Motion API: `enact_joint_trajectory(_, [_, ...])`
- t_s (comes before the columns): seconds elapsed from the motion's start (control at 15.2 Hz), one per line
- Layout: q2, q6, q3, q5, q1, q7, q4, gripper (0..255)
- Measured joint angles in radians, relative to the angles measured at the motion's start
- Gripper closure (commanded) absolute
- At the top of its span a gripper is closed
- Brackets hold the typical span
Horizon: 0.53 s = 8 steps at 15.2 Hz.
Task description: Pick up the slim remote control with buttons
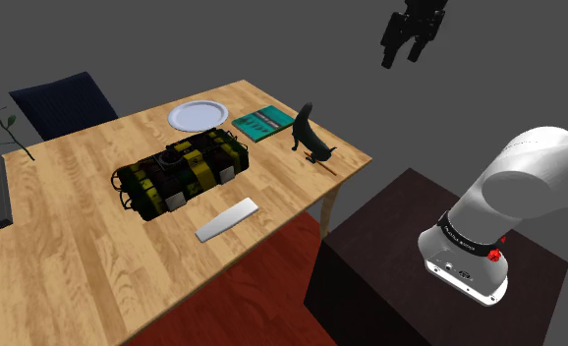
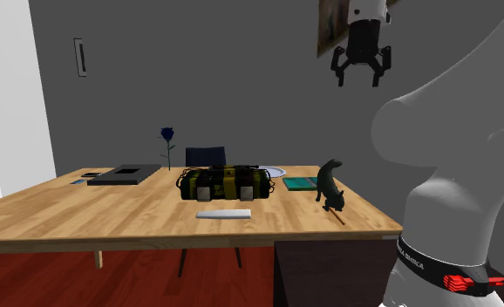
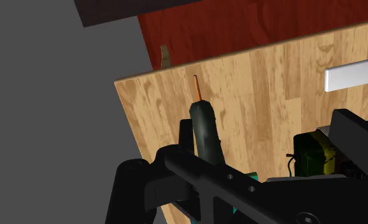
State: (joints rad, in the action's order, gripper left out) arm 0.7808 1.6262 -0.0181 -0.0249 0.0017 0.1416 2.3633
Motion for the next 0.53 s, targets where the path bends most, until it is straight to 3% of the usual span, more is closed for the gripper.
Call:
enact_joint_trajectory(0.26, [0.02,0.041,-0.045,-0.029,-0.004,0.081,0.061,0])
enact_joint_trajectory(0.53, [0.047,0.107,-0.144,-0.096,-0.001,0.246,0.153,0])
